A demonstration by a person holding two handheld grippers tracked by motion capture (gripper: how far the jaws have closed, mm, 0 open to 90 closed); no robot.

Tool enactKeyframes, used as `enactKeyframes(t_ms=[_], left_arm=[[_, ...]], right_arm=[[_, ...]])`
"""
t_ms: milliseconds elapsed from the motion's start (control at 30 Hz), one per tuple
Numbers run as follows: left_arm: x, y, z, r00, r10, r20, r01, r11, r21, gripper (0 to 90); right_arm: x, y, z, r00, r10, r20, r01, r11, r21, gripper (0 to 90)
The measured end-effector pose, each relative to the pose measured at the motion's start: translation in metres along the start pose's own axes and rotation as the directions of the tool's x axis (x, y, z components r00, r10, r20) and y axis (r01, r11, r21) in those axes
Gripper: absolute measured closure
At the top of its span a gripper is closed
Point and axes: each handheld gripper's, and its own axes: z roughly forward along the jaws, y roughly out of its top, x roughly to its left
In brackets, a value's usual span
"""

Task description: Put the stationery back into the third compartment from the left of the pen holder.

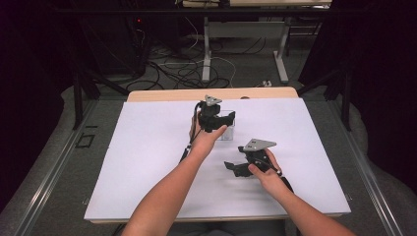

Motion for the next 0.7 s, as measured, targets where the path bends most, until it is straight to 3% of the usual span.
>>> enactKeyframes(t_ms=[100,300,467,600,700], left_arm=[[0.0,0.003,-0.007,0.9997,0.014,0.02,-0.014,0.9999,-0.007,30.8],[0.004,0.007,-0.028,0.9994,0.032,0.01,-0.032,0.9994,-0.014,24.4],[0.013,0.004,-0.044,0.999,-0.007,0.044,0.007,0.9999,-0.014,17.7],[0.019,-0.002,-0.057,0.9998,-0.021,0.005,0.021,0.9998,-0.005,13.0],[0.024,-0.009,-0.065,0.9992,-0.038,0.011,0.038,0.9993,-0.001,6.3]], right_arm=[[-0.001,0.001,-0.002,1.0,-0.008,0.004,0.008,1.0,0.019,15.1],[-0.002,0.0,-0.001,1.0,-0.005,-0.005,0.005,1.0,-0.005,15.0],[-0.002,0.0,-0.001,1.0,-0.009,0.003,0.009,1.0,-0.003,15.0],[-0.002,0.0,-0.001,1.0,-0.004,0.007,0.004,1.0,-0.002,15.0],[-0.001,-0.001,0.0,0.9999,0.005,0.011,-0.005,1.0,-0.004,15.0]])
